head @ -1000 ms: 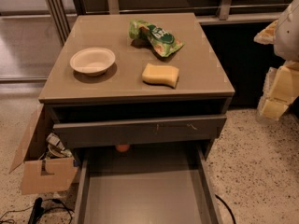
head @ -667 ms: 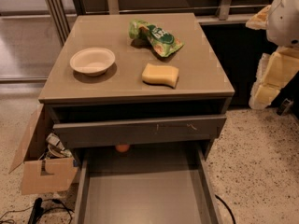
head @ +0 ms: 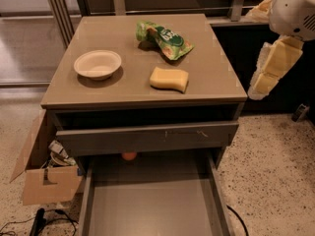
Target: Place sponge into middle drawer
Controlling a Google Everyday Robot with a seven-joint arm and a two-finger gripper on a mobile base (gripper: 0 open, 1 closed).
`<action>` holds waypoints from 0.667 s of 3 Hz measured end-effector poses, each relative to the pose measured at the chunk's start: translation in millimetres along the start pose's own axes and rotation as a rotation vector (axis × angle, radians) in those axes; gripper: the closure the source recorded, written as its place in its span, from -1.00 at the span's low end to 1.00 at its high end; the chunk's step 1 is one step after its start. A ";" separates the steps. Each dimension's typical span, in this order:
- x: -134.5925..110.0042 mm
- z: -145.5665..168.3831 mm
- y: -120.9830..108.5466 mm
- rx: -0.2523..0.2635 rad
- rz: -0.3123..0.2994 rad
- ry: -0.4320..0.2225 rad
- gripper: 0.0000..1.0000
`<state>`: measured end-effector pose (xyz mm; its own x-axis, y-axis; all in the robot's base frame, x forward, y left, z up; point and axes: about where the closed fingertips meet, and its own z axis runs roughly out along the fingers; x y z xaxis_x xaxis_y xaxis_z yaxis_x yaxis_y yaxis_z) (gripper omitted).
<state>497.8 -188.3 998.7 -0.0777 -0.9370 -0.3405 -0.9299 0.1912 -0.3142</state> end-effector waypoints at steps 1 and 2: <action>0.4 4.7 -1.7 0.030 0.042 -0.007 -1.00; -2.3 26.0 0.3 0.048 0.153 -0.070 -1.00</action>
Offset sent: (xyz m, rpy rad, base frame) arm 0.0815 0.0254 -0.0097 0.4181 -0.2705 -0.3492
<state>507.0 -178.5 976.4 -0.1903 -0.8737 -0.4476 -0.8908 0.3453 -0.2953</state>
